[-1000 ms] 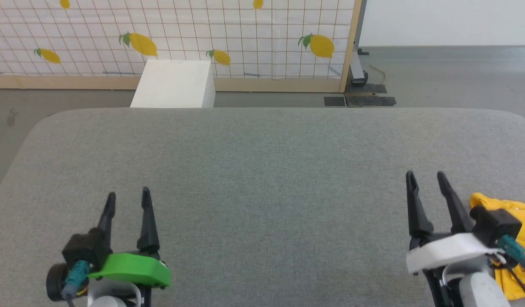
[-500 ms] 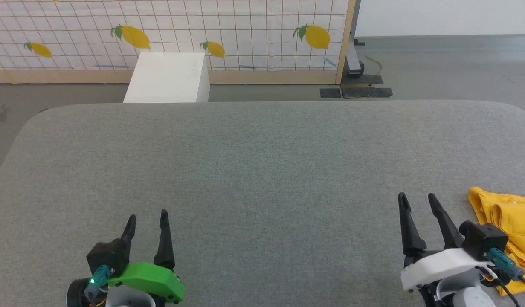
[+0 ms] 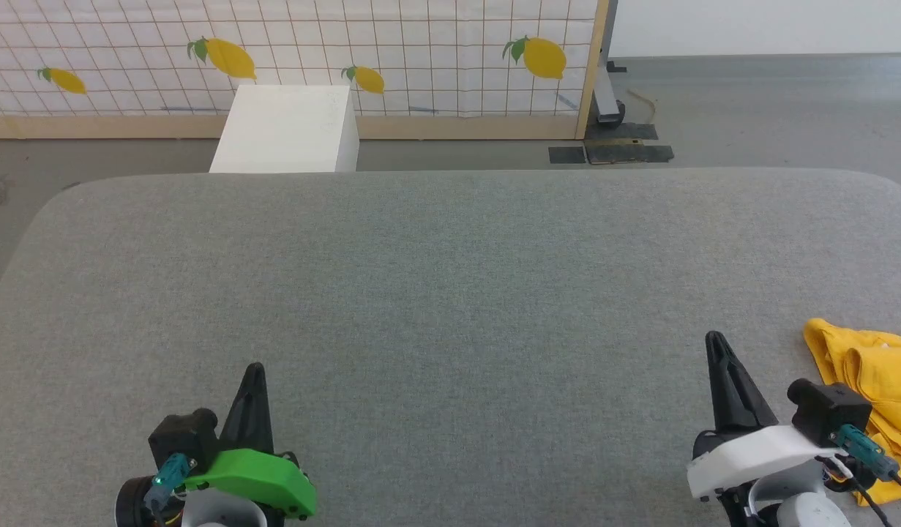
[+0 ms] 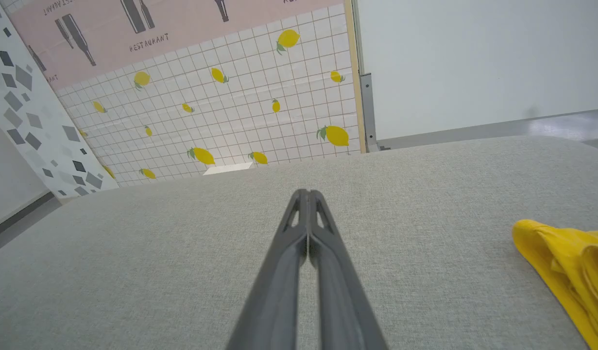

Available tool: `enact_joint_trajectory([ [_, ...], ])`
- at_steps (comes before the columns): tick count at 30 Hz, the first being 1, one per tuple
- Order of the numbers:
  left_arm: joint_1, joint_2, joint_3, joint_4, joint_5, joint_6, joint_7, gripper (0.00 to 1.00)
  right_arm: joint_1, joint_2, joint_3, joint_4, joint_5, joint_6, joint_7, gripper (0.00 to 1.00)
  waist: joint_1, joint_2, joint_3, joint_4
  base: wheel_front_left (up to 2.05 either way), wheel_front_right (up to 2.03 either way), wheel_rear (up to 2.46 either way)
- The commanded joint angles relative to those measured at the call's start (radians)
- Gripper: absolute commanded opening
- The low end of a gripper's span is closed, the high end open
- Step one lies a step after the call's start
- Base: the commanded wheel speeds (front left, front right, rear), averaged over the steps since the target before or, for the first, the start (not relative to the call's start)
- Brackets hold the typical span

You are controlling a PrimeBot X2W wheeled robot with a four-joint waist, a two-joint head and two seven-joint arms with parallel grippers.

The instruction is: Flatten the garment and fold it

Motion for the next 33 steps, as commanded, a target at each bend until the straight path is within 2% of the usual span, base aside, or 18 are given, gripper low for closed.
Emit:
enact_joint_trajectory([
  [1,0.001,-0.002,0.002,-0.007,0.010,-0.001,0.007,0.00,0.003,0.000,0.001,-0.009,-0.008,0.000,0.005,0.00,0.0000,-0.0001,0.000,0.000,0.00,0.00,0.00],
  [33,0.008,-0.014,0.022,-0.065,0.086,-0.009,0.068,0.00,0.020,0.000,0.003,-0.084,-0.072,0.000,0.070,0.00,0.0000,-0.0001,-0.001,0.005,0.00,0.00,0.00],
])
